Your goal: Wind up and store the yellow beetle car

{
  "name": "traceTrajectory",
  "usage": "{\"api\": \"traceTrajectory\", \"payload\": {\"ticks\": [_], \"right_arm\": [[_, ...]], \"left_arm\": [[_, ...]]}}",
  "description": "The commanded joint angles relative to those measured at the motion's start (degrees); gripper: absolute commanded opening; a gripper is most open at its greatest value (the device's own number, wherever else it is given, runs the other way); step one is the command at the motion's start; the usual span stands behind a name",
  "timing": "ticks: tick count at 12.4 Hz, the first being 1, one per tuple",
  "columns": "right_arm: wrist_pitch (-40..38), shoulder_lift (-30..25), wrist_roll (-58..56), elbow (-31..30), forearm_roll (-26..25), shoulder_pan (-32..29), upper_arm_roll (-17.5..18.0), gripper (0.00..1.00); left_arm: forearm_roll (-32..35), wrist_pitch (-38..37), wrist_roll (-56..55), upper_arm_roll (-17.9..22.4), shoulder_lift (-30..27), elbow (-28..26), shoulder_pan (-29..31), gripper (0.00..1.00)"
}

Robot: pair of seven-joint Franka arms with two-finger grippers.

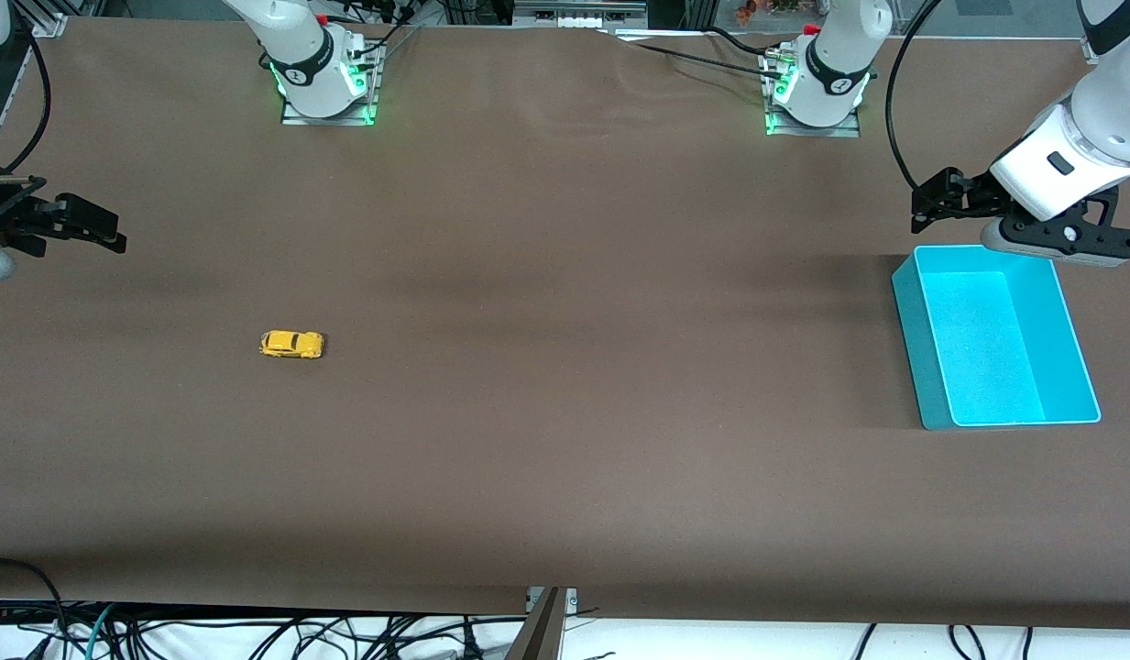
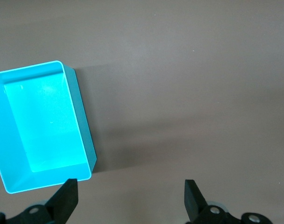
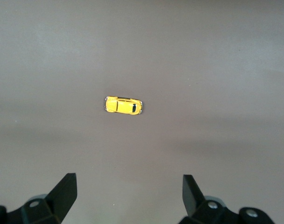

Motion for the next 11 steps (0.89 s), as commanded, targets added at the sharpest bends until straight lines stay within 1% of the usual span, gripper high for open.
{"api": "traceTrajectory", "payload": {"ticks": [1,11], "right_arm": [[0.0,-0.2,1.4,0.3,-0.9,0.1,0.2,1.00],[-0.1,-0.2,1.0,0.4,-0.7,-0.2,0.0,1.00]], "left_arm": [[1.3,-1.1,-0.2,-0.5,0.8,1.6,0.2,1.00],[1.3,-1.1,-0.3,-0.6,0.7,1.7,0.0,1.00]]}}
